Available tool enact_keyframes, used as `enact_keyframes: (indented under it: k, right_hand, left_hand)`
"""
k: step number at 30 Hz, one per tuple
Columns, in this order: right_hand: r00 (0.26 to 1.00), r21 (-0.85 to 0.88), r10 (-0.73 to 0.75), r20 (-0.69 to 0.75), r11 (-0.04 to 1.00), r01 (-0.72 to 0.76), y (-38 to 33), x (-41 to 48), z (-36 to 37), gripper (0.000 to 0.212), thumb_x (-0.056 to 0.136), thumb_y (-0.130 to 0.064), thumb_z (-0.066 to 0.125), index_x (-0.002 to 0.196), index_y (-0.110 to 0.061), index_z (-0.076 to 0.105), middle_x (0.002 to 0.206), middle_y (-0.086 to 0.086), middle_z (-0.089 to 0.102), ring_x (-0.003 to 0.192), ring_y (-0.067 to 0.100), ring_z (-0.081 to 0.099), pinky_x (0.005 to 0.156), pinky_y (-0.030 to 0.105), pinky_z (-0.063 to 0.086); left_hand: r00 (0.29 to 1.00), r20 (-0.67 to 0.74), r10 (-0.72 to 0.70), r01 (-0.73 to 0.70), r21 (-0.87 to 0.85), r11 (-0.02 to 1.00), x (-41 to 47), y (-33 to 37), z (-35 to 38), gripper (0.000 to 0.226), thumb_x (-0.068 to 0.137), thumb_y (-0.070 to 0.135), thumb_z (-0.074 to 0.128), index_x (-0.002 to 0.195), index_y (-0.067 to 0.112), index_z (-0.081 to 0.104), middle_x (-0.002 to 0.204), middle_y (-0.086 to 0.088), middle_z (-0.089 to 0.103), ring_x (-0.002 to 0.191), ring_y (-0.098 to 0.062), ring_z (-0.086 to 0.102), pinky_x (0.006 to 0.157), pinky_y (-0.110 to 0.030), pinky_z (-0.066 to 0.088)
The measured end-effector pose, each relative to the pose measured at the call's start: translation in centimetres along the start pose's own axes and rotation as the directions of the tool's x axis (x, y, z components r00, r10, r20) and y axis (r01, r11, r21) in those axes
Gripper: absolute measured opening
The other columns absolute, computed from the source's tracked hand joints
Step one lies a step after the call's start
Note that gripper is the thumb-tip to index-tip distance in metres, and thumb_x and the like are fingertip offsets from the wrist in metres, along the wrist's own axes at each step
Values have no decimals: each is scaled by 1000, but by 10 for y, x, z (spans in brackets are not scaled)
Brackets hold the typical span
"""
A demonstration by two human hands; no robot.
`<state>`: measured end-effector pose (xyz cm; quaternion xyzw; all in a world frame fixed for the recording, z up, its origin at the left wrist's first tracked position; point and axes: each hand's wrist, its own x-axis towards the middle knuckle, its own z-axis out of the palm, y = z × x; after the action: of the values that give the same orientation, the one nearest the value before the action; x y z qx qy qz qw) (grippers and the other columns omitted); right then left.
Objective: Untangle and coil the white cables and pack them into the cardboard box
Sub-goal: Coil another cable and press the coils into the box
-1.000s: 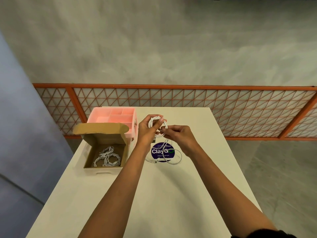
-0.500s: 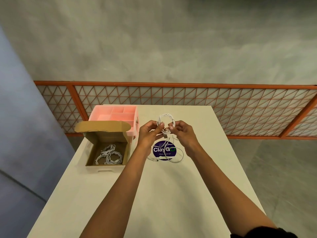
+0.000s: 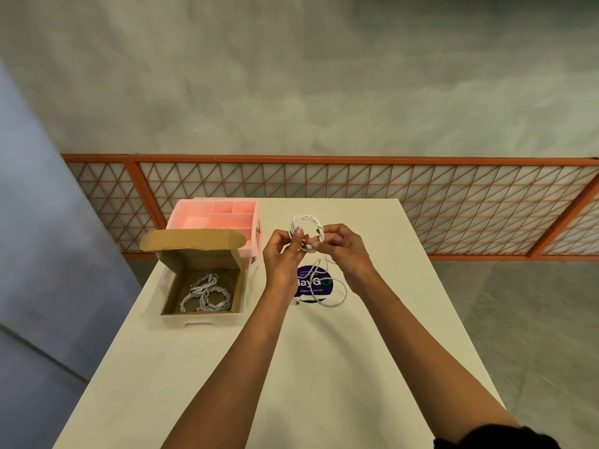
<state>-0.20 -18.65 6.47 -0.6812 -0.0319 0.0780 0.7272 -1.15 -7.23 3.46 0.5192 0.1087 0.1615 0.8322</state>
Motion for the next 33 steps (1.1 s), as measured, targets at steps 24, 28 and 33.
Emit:
enact_keyframes:
  k: [24, 28, 33]
  right_hand:
    - [982, 190, 188, -6, 965, -184, 14, 6, -1, 8, 85, -16, 68, 93, -16, 68, 88, -1, 69, 86, 12, 63, 72, 23, 40]
    - [970, 303, 236, 56, 922, -242, 19, 9, 1, 19, 88, -13, 63, 102, -22, 56, 88, -2, 61, 84, 12, 51, 84, 32, 34]
    - [955, 430, 280, 93, 854, -292, 22, 12, 1, 23, 85, -1, 55, 92, -22, 49, 76, -3, 58, 77, 12, 49, 79, 31, 32]
  left_hand:
    - [948, -19, -317, 310, -164, 937, 6, 14, -7, 11, 87, 2, 63, 80, 1, 54, 70, -8, 72, 64, -17, 72, 62, -23, 59]
    - [930, 8, -367, 365, -124, 923, 8, 15, -10, 12, 86, 4, 65, 79, 2, 55, 71, -9, 72, 63, -16, 71, 60, -23, 58]
    - [948, 29, -318, 319, -28, 947, 7, 17, -10, 17, 85, -2, 64, 71, 2, 55, 69, -7, 69, 58, -14, 70, 55, -22, 56]
